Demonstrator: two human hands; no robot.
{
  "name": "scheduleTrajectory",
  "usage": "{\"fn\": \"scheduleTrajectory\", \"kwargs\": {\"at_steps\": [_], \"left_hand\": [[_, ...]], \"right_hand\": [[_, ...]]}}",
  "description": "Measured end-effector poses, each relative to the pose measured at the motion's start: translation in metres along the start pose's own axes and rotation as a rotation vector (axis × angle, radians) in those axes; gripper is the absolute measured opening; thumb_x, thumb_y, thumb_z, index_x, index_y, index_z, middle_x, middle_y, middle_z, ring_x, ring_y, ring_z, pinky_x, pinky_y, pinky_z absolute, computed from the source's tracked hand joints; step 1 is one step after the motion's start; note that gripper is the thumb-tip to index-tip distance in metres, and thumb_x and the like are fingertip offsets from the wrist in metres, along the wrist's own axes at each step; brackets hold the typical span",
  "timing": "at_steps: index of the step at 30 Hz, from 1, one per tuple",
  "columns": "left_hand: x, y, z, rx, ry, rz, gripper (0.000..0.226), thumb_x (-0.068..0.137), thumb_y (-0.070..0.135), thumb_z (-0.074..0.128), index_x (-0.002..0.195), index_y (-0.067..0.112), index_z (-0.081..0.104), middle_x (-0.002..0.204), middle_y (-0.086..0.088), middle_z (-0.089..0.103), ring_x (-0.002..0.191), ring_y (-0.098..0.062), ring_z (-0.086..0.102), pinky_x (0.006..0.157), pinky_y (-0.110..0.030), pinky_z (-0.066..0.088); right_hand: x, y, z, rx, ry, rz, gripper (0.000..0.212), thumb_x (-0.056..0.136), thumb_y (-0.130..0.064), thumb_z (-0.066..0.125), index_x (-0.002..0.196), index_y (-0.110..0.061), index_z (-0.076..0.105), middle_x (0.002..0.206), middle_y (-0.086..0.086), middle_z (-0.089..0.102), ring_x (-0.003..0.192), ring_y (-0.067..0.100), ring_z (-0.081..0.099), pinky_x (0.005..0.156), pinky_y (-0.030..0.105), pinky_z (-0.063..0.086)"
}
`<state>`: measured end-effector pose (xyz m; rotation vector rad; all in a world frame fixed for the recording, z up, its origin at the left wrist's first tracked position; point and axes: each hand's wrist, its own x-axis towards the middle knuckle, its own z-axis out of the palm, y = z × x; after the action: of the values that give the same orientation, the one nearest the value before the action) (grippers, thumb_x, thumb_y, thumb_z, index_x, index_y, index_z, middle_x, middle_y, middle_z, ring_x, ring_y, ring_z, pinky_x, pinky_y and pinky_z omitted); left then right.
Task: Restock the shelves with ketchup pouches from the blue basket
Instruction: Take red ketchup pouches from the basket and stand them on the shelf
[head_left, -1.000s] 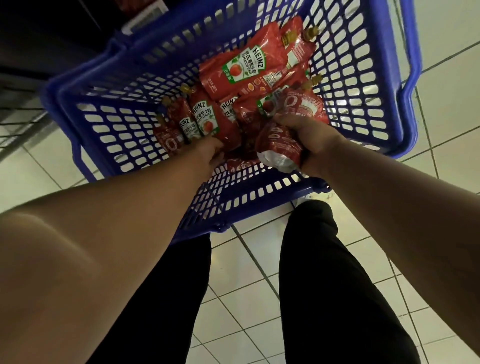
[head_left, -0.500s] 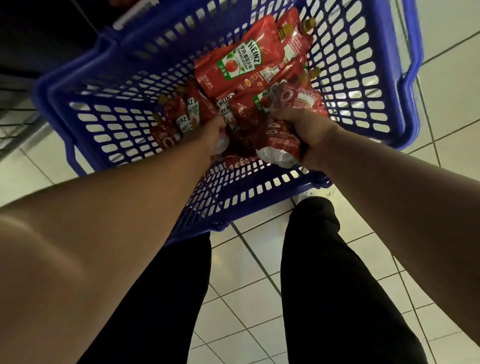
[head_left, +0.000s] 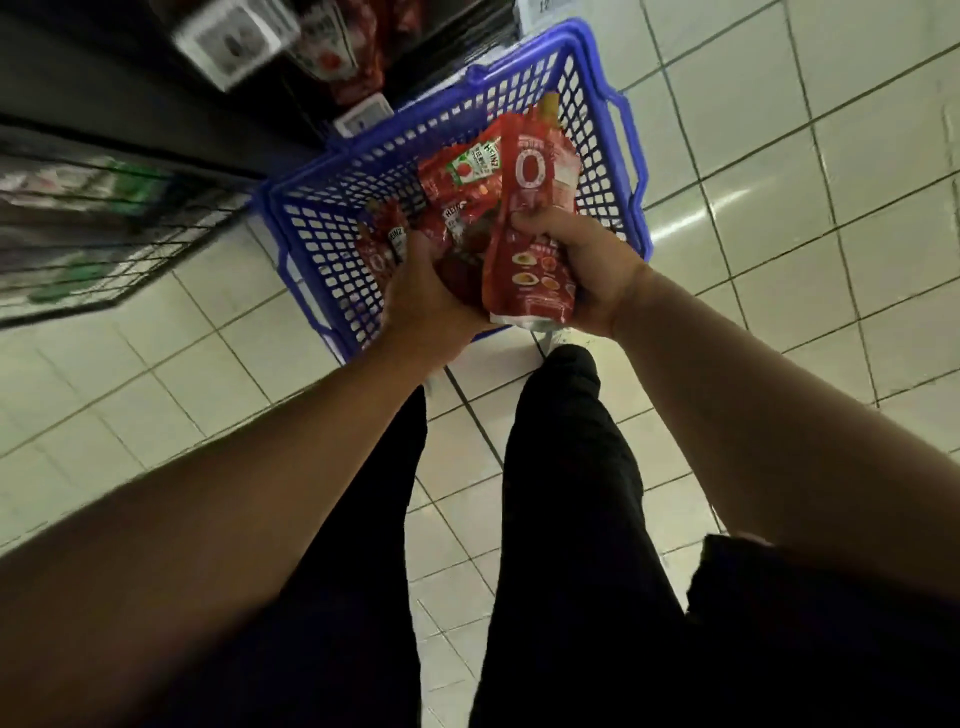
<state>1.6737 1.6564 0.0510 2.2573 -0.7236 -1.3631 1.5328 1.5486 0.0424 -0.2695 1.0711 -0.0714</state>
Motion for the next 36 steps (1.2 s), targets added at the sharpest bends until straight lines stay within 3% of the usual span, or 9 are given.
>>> {"fn": "scheduleTrajectory", "kwargs": {"at_steps": [5, 9, 11, 14, 19, 22, 27, 32, 36], "left_hand": [[-0.083, 0.086, -0.056, -0.142, -0.041, 0.093, 0.079, 0.053, 0.036, 0.096, 0.105, 0.013, 0.043, 0.1, -0.001, 0.066, 0.082, -0.009, 0.061, 0.064, -0.023, 0.051], [-0.129, 0.156, -0.115, -0.65, -0.222, -0.036, 0.035, 0.07, 0.026, 0.08, 0.084, 0.016, 0.049, 0.073, 0.006, 0.063, 0.068, -0.013, 0.066, 0.056, -0.03, 0.055], [-0.149, 0.188, -0.137, -0.822, -0.28, -0.077, 0.025, 0.078, 0.025, 0.078, 0.086, 0.017, 0.056, 0.079, 0.001, 0.064, 0.077, -0.016, 0.066, 0.064, -0.034, 0.06], [-0.18, 0.226, -0.16, -0.96, -0.429, -0.151, 0.035, 0.084, 0.037, 0.067, 0.111, 0.015, 0.066, 0.108, -0.011, 0.069, 0.098, -0.028, 0.069, 0.088, -0.046, 0.058], [-0.222, 0.258, -0.185, -1.166, -0.463, -0.055, 0.033, 0.088, 0.015, 0.062, 0.121, 0.011, 0.065, 0.118, -0.016, 0.07, 0.106, -0.031, 0.068, 0.099, -0.048, 0.053], [-0.24, 0.268, -0.203, -1.124, -0.393, 0.122, 0.046, 0.089, 0.01, 0.062, 0.134, 0.018, 0.059, 0.13, -0.017, 0.065, 0.113, -0.033, 0.066, 0.099, -0.05, 0.053], [-0.267, 0.273, -0.244, -1.211, -0.251, 0.208, 0.066, 0.082, 0.024, 0.073, 0.143, 0.021, 0.049, 0.131, -0.016, 0.064, 0.115, -0.034, 0.063, 0.1, -0.052, 0.052], [-0.279, 0.28, -0.283, -1.263, -0.246, 0.234, 0.062, 0.093, 0.043, 0.051, 0.142, 0.005, 0.05, 0.123, -0.016, 0.064, 0.109, -0.028, 0.064, 0.104, -0.047, 0.049], [-0.275, 0.282, -0.298, -1.261, -0.231, 0.219, 0.071, 0.091, 0.052, 0.05, 0.144, 0.004, 0.049, 0.125, -0.02, 0.062, 0.111, -0.031, 0.061, 0.102, -0.048, 0.048]], "right_hand": [[-0.116, -0.052, 0.043, -0.155, -0.081, -0.127, 0.04, 0.081, -0.017, 0.067, 0.12, -0.009, 0.062, 0.104, 0.013, 0.074, 0.091, 0.029, 0.073, 0.077, 0.041, 0.06], [-0.195, -0.108, 0.081, -0.426, -0.129, -0.263, 0.033, 0.079, -0.001, 0.067, 0.112, -0.006, 0.071, 0.104, 0.019, 0.073, 0.091, 0.032, 0.072, 0.081, 0.042, 0.058], [-0.229, -0.135, 0.102, -0.514, -0.145, -0.283, 0.028, 0.068, -0.004, 0.073, 0.093, -0.016, 0.078, 0.094, 0.013, 0.076, 0.084, 0.028, 0.074, 0.077, 0.039, 0.06], [-0.276, -0.168, 0.137, -0.648, -0.272, -0.263, 0.032, 0.065, -0.003, 0.076, 0.093, -0.018, 0.078, 0.096, 0.011, 0.076, 0.087, 0.028, 0.074, 0.081, 0.041, 0.061], [-0.346, -0.2, 0.191, -0.806, -0.422, -0.279, 0.021, 0.079, -0.026, 0.079, 0.1, -0.027, 0.078, 0.107, 0.006, 0.077, 0.096, 0.023, 0.074, 0.081, 0.036, 0.061], [-0.377, -0.212, 0.215, -0.894, -0.404, -0.349, 0.031, 0.074, -0.045, 0.081, 0.101, -0.029, 0.078, 0.107, 0.005, 0.077, 0.096, 0.023, 0.075, 0.078, 0.032, 0.06], [-0.402, -0.234, 0.243, -0.946, -0.283, -0.534, 0.041, 0.075, -0.041, 0.079, 0.11, -0.019, 0.075, 0.106, 0.009, 0.077, 0.096, 0.03, 0.075, 0.087, 0.048, 0.06], [-0.406, -0.233, 0.281, -0.814, -0.251, -0.63, 0.041, 0.08, -0.032, 0.076, 0.119, -0.019, 0.067, 0.095, 0.006, 0.076, 0.08, 0.021, 0.073, 0.072, 0.041, 0.06], [-0.405, -0.217, 0.313, -0.469, -0.366, -0.387, 0.034, 0.088, -0.048, 0.067, 0.103, -0.018, 0.068, 0.084, 0.007, 0.066, 0.074, 0.021, 0.064, 0.072, 0.036, 0.058]]}}
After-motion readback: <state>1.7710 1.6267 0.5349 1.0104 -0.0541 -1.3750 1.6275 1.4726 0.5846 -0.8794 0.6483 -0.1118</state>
